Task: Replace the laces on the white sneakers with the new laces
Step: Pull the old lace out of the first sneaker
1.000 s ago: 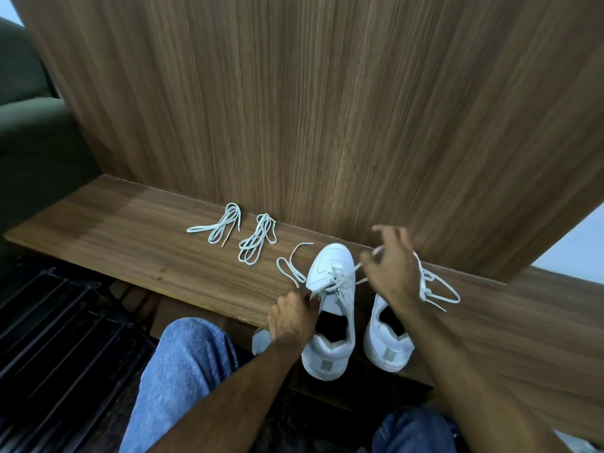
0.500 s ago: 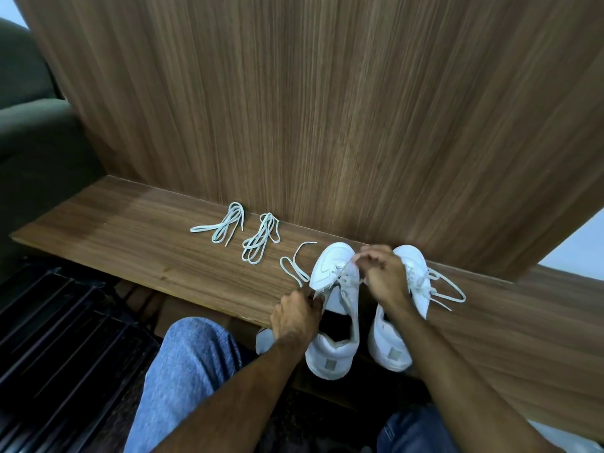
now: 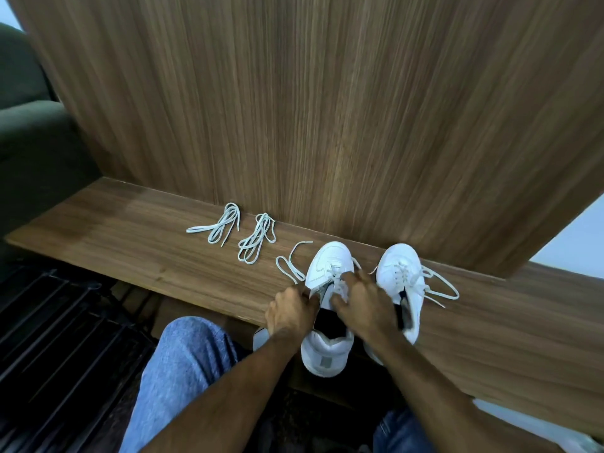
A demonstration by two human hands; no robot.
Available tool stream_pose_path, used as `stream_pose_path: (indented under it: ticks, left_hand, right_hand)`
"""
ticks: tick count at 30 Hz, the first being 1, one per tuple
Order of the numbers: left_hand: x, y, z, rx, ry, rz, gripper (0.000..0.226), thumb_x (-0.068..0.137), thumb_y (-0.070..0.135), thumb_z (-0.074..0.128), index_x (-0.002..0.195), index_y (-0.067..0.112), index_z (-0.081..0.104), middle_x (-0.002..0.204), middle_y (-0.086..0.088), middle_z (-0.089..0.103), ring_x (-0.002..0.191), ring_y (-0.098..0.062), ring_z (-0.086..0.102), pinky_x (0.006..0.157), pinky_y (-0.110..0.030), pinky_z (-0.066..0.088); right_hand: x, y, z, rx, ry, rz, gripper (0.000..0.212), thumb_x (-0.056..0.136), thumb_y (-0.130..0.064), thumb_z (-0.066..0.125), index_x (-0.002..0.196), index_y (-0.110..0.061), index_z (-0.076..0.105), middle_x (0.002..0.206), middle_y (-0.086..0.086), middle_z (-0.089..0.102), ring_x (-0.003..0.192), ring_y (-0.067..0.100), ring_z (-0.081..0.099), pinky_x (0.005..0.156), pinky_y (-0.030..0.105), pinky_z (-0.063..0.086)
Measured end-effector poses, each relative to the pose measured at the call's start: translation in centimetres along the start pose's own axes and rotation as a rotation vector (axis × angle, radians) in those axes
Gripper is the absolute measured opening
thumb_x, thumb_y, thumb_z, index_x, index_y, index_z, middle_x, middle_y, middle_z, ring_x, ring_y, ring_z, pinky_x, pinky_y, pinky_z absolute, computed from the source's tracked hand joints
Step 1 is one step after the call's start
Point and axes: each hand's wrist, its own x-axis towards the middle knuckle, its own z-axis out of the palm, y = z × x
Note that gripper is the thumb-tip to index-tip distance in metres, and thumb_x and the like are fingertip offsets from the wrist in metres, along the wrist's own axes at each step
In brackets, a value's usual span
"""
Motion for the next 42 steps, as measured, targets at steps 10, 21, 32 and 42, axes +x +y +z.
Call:
stream_pose_path:
  ticks: [10, 21, 32, 42]
  left_hand:
    - [0.4, -1.0, -1.0, -0.367, 0.006, -0.094, 0.033, 0.076, 0.037, 0.068, 0.055, 0.015, 0.056, 0.051, -0.003, 0.048, 0.065, -0.029, 0.055, 0.061, -0.031, 0.043]
    - [1.5, 2.2, -1.2, 0.103, -0.008, 0.367, 0.048, 0.088, 0.015, 0.050, 0.129, 0.039, 0.051, 0.132, 0.005, 0.049, 0.117, -0.027, 0.053, 0.085, -0.041, 0.047]
    - [3.1, 3.9, -0.4, 0.364, 0.033, 0.500, 0.018, 0.094, 0.030, 0.047, 0.102, 0.018, 0.058, 0.104, -0.009, 0.067, 0.094, -0.037, 0.065, 0.071, -0.036, 0.046]
    - [5.0, 2.6, -0.5, -0.479, -0.101, 0.146, 0.012, 0.071, 0.031, 0.061, 0.083, 0.031, 0.061, 0.088, 0.001, 0.068, 0.086, -0.022, 0.066, 0.084, -0.041, 0.054]
  right_hand:
    - [0.0, -0.6, 0.6, 0.210, 0.024, 0.239, 0.049, 0.086, -0.012, 0.048, 0.134, -0.017, 0.043, 0.114, 0.016, 0.063, 0.108, 0.038, 0.057, 0.082, 0.039, 0.047]
    - [0.4, -1.0, 0.8, 0.238, -0.002, 0.254, 0.054, 0.086, -0.013, 0.053, 0.138, -0.017, 0.039, 0.119, 0.015, 0.062, 0.111, 0.037, 0.058, 0.085, 0.039, 0.047]
    - [-0.1, -1.2, 0.6, 0.218, -0.007, 0.229, 0.048, 0.089, -0.015, 0.052, 0.135, -0.016, 0.037, 0.117, 0.013, 0.064, 0.110, 0.036, 0.059, 0.081, 0.040, 0.048]
    - [0.0, -1.3, 0.7, 0.190, -0.023, 0.217, 0.051, 0.088, -0.009, 0.051, 0.136, -0.015, 0.037, 0.119, 0.015, 0.063, 0.110, 0.038, 0.059, 0.083, 0.040, 0.048]
